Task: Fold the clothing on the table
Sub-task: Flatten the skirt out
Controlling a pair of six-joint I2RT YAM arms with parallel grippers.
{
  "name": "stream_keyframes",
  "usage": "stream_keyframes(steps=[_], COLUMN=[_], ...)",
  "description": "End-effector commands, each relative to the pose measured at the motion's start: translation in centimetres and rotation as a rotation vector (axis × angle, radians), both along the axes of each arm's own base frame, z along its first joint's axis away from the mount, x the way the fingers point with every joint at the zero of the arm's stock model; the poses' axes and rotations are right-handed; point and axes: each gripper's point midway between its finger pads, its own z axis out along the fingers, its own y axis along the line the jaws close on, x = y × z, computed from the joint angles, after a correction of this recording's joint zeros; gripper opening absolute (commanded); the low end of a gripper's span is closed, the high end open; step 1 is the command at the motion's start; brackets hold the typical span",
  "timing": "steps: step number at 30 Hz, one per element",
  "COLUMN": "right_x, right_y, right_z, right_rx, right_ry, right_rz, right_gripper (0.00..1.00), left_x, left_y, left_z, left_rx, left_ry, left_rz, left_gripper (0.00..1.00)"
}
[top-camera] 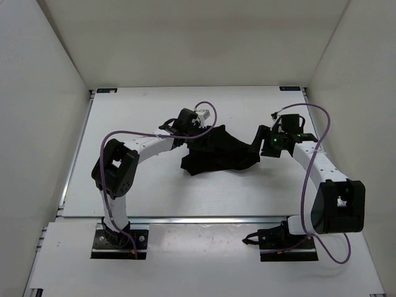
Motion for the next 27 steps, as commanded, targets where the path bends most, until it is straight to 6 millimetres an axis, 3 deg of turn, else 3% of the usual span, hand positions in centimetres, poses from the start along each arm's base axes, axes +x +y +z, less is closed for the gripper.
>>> stream_keyframes(steps=[1,4,16,20,22,25,26,27], right_x=[0.0,0.1,1.2,2.1,2.5,3.5,4.0,4.0], right_y=[0.4,0.0,-2.1,-1.8,-1.5,-0.9,-1.1,-0.9], right_z=[0.6,-0.1,-3.0,-3.2,-3.6,-3.4,-3.5,-3.8], right_rx=[0.03,0.028,-0.019,0.006,0.001,0.023,0.013,0.021], right_ry=[-0.035,-0.021,0.031,0.037,0.039,0.025,0.018,0.031], right_rz=[-0.007,-0.023,-0.128,-0.131,-0.119,-0.112,-0.111,-0.108], right_gripper=[0.61,0.61,0.62,0.6,0.49,0.17,0.01,0.0], left_x=[1.1,1.6,4.4,5.0,5.5,6.2,6.1,6.3], left_y=[-1.1,-1.9,-3.8,-4.1,-4.2,-3.8,-4.3,-4.1], left_z=[1.5,0.6,1.2,1.1,1.6,2.2,2.8,2.9], left_rx=[-0.03,-0.031,-0.063,-0.068,-0.076,-0.083,-0.09,-0.086], left_ry=[-0.082,-0.08,-0.147,-0.15,-0.16,-0.171,-0.18,-0.186], left_rz=[-0.004,0.003,0.053,0.062,0.065,0.071,0.063,0.069], left_gripper=[0.68,0.64,0.37,0.16,0.02,0.0,0.0,0.0])
